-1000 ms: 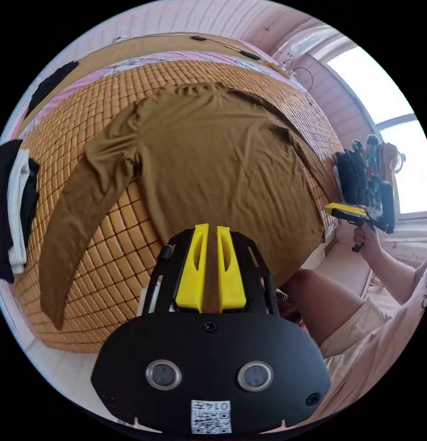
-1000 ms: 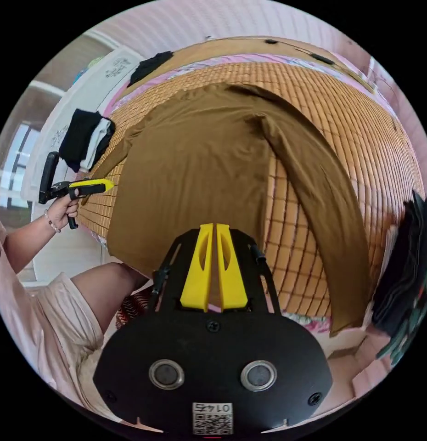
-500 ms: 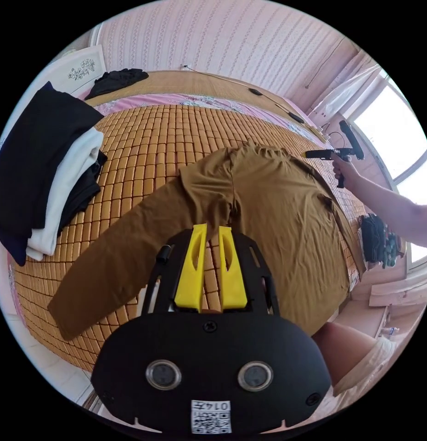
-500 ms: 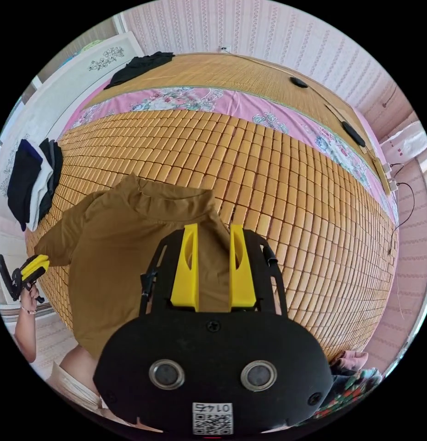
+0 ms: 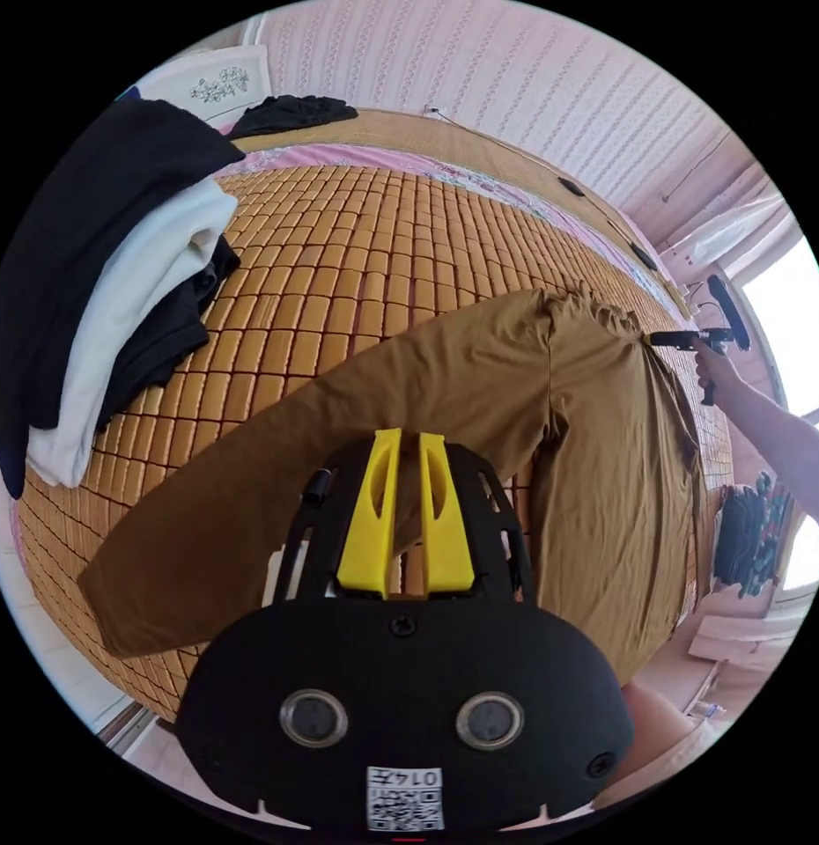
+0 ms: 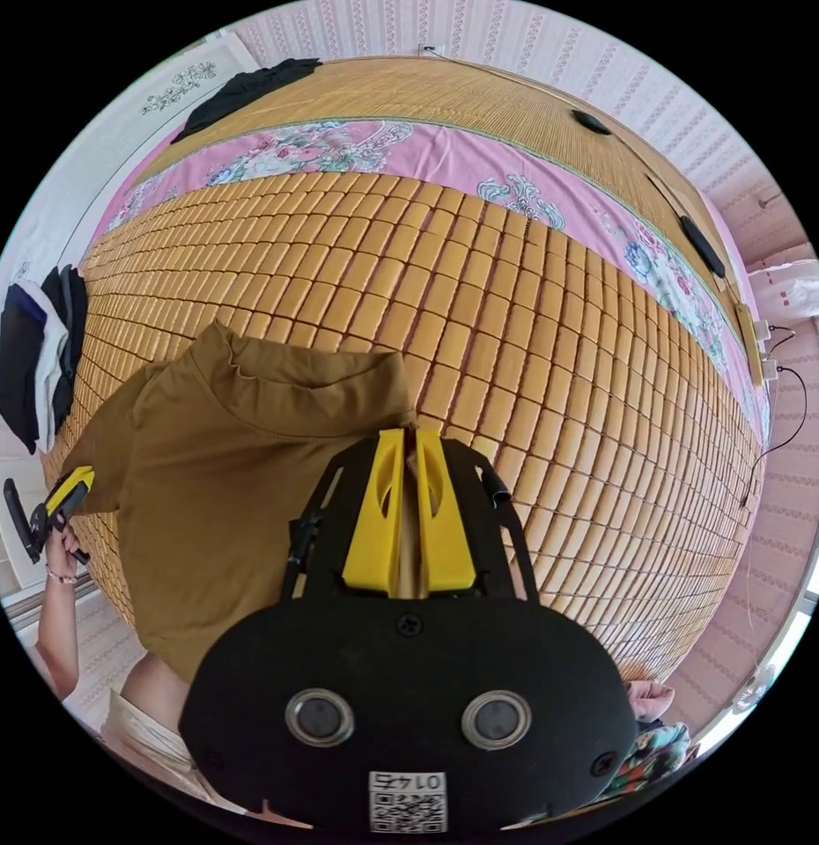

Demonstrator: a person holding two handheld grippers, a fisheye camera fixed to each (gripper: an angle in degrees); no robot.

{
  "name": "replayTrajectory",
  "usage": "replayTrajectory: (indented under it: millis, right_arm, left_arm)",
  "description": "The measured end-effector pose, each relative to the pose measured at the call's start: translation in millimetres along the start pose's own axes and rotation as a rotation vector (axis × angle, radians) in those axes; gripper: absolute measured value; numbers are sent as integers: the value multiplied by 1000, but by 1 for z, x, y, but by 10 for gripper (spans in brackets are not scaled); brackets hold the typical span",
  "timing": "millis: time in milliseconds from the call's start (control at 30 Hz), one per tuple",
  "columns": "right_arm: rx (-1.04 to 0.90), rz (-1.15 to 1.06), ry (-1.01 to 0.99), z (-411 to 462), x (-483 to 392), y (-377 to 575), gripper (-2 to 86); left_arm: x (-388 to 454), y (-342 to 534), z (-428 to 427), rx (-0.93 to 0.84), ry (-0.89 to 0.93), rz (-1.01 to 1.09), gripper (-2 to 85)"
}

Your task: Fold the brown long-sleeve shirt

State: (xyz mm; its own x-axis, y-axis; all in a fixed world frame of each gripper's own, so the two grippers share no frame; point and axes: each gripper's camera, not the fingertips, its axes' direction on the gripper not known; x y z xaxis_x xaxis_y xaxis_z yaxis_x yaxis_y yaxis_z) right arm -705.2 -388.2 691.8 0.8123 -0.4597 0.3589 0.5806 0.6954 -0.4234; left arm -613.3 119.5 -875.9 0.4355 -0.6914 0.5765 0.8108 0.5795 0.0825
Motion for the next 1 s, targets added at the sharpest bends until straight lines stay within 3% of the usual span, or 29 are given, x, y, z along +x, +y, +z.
replayTrajectory:
  millis: [167,367,533,767,1000]
  right_arm:
    - [124,-2,14,-21,-19,20,53]
    - [118,-385,-102,-11,-152,60,59]
    - [72,-779,-301,22,-322,79,79]
    - [150,-1047,-364,34,-490,78,89]
    - [119,-1179,-274,68,-595,85,99]
  left_arm:
    - [-39,27,-71,94,40,-106,44]
    - [-118,127,-167,160,-80,-317,56]
    - [-182,195,-220,202,-170,-493,84]
    - [-220,222,-250,298,-263,-552,98]
    - [-241,248,-245,316,-186,-599,104]
